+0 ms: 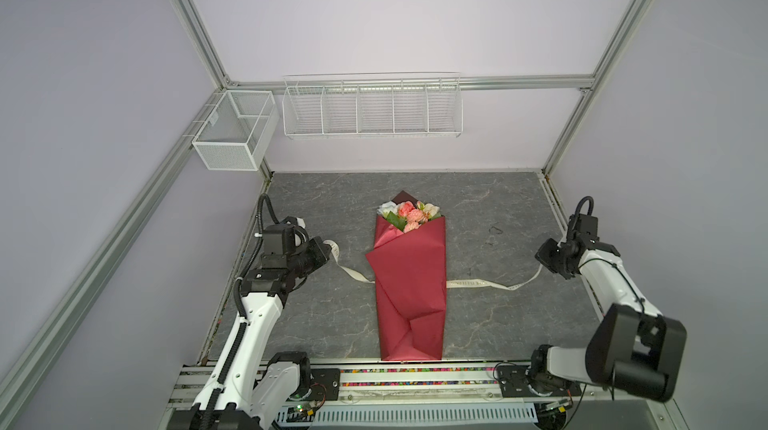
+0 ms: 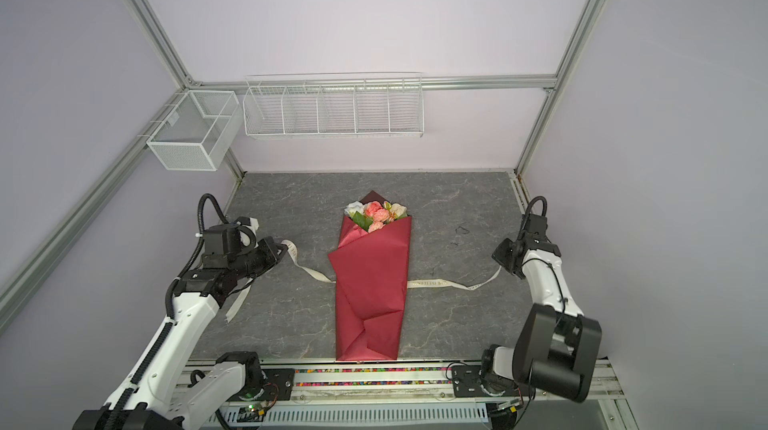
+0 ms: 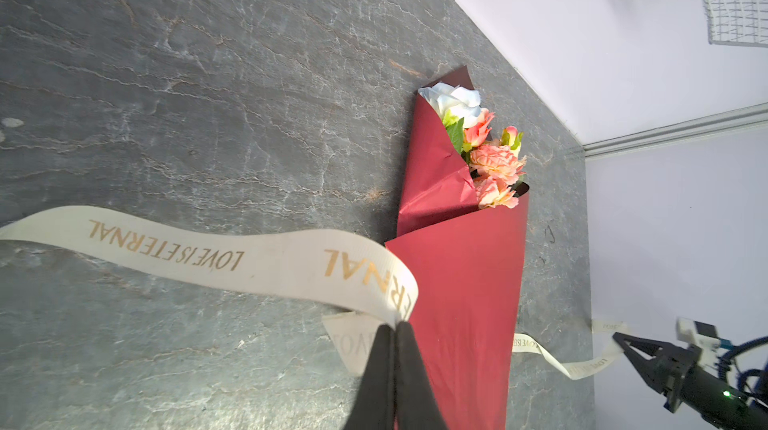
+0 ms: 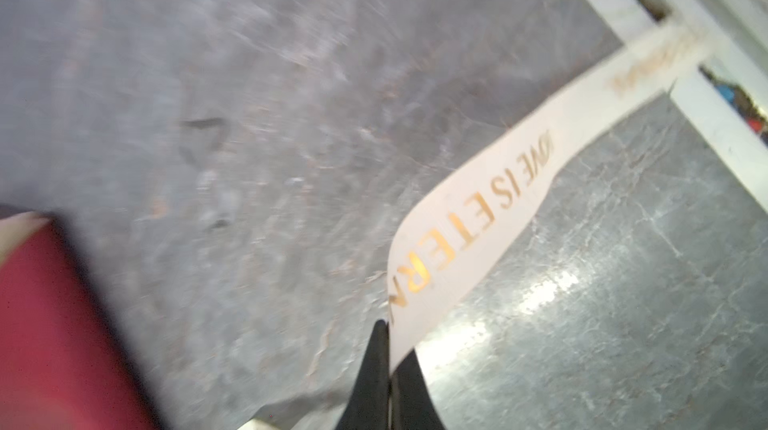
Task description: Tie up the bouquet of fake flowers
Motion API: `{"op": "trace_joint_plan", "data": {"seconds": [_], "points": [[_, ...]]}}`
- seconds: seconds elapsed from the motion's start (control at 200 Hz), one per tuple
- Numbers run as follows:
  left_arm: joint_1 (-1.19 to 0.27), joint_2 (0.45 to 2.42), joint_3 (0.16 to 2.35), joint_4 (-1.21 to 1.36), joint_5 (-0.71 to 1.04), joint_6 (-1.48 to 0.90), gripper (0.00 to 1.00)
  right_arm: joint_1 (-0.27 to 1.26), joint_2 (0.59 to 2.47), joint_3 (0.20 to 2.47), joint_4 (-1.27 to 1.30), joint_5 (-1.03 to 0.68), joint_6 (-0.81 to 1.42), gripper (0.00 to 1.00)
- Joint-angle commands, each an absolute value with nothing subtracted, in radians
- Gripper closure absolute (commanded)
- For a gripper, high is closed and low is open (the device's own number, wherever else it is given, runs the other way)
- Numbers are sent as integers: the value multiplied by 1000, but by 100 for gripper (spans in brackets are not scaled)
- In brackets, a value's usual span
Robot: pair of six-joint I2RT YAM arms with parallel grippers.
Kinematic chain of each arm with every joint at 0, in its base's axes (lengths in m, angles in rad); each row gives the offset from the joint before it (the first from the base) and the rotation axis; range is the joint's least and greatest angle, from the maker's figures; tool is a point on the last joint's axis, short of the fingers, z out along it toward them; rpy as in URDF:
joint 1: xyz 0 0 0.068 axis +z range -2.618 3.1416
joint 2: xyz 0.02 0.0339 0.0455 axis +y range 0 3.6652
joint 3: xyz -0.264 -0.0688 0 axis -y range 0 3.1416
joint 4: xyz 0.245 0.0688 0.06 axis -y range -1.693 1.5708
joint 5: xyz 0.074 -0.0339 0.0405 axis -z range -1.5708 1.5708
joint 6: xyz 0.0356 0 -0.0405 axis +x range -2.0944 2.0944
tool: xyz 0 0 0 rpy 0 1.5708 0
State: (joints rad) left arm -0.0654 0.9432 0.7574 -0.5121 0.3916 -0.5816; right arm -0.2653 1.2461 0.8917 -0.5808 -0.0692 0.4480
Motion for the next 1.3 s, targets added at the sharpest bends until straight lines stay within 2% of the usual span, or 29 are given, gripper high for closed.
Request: {"op": "trace_joint_plan", "data": {"seconds": [0.0, 0.13, 0.26, 0.45, 0.57, 0.73, 1.03, 1.22, 1.295], "points": [[-63, 917, 714, -472, 449, -594, 100, -169, 1103, 921, -600, -181, 475, 94], [-66, 884, 684, -437, 468, -622, 100, 31, 995, 949, -573, -163, 516, 94], [-67, 848, 672, -442, 450, -627, 100, 263, 987, 1033, -562, -89, 494, 93], [-84, 816, 630, -405, 458, -660, 100, 612, 1181, 1270, -605, 45, 409, 94], [-121, 814, 597, -405, 419, -663, 100, 755, 1322, 1449, -678, 195, 382, 93], [-150, 834, 555, -363, 422, -697, 100, 798, 1365, 1552, -710, 324, 418, 93], [-175, 864, 542, -311, 424, -723, 100, 798, 1240, 1525, -692, 464, 439, 94], [-249, 898, 530, -263, 385, -759, 100, 790, 1155, 1479, -756, 676, 502, 94], [-261, 901, 518, -242, 381, -774, 100, 762, 1126, 1468, -799, 709, 538, 94]]}}
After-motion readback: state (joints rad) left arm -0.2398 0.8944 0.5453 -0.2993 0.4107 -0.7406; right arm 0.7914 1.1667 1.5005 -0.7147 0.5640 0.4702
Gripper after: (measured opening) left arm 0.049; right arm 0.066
